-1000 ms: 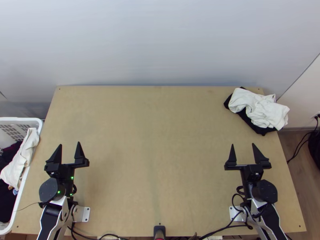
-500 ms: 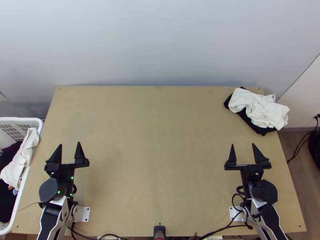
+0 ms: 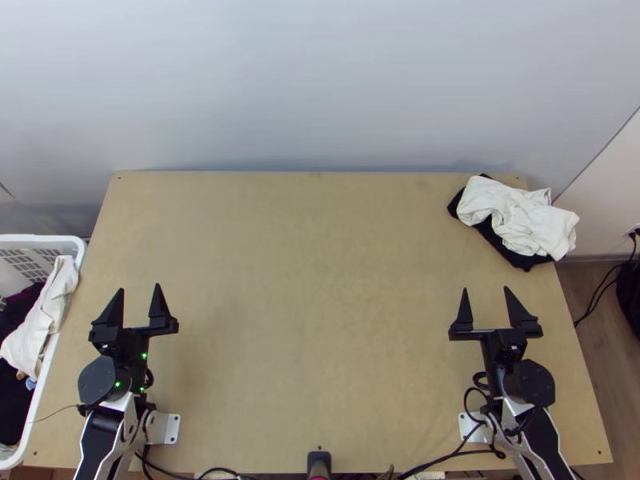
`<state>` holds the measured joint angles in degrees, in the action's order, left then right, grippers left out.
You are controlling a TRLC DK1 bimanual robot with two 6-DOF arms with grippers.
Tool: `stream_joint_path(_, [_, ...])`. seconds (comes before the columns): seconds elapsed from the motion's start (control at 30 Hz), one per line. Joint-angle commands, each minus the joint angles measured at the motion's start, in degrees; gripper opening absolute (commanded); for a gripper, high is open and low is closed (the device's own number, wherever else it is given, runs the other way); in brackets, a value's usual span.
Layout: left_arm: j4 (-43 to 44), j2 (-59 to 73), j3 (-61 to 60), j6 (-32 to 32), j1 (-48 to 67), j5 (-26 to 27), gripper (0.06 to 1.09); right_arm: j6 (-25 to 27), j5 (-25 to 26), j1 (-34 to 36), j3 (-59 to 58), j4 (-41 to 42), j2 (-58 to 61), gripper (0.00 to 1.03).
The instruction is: Fold the t-shirt
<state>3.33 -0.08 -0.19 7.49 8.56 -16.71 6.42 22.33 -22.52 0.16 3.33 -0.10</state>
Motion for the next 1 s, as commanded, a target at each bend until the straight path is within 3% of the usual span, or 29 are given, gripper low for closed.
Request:
stream_joint_path(0.0, [0.0, 0.0, 0.0, 0.0, 0.0, 0.0, 1.05, -0.3, 0.0, -0.1, 0.0, 0.0, 0.0, 0.99])
stream_joint_path(0.17, [-0.3, 0.1, 0.0, 0.5, 0.6, 1.4, 1.05, -0.3, 0.0, -0.1, -0.1, 0.0, 0.0, 0.99])
stream_joint_path(0.27, [-0.2, 0.0, 0.0, -2.3, 0.4, 1.8, 1.05, -0.6, 0.0, 0.0, 0.0, -0.1, 0.0, 0.99])
stream_joint_path(0.4, [0.2, 0.0, 0.1, -3.1, 0.6, -0.8, 1.05, -1.4, 0.1, 0.2, 0.0, 1.1, -0.1, 0.99])
stream_joint_path(0.47, [0.6, 0.0, 0.1, -8.4, 0.8, -2.5, 1.05, -0.1, 0.2, 0.3, 0.0, 3.4, -0.2, 0.99])
stream_joint_path(0.53, [0.9, -0.1, 0.4, -13.1, 1.1, -2.5, 1.05, 4.0, 0.2, 0.3, 0.0, 7.0, -0.2, 0.99])
stream_joint_path(0.6, [-2.5, -0.1, 2.3, -13.6, 0.9, -2.7, 1.05, 9.1, 0.3, -0.9, 0.2, 8.7, -0.3, 0.99])
stream_joint_path(0.7, [-6.1, 0.0, 4.7, -13.6, 0.7, -2.7, 1.05, 24.4, 0.3, -5.2, 0.0, 11.2, -0.3, 0.99])
stream_joint_path(0.73, [-6.8, 0.0, 5.5, -13.6, 0.7, -2.7, 1.05, 26.2, 0.3, -6.4, 0.0, 12.1, -0.3, 0.99])
stream_joint_path(0.83, [-6.1, 0.1, 7.3, -14.1, 0.1, -2.8, 1.05, 24.9, 0.3, -5.9, 0.9, 17.1, -0.2, 0.99])
stream_joint_path(0.97, [-5.4, 6.1, 12.7, -14.6, -2.6, -2.7, 1.05, 20.5, 3.6, -6.0, 4.2, 14.0, 0.6, 0.99])
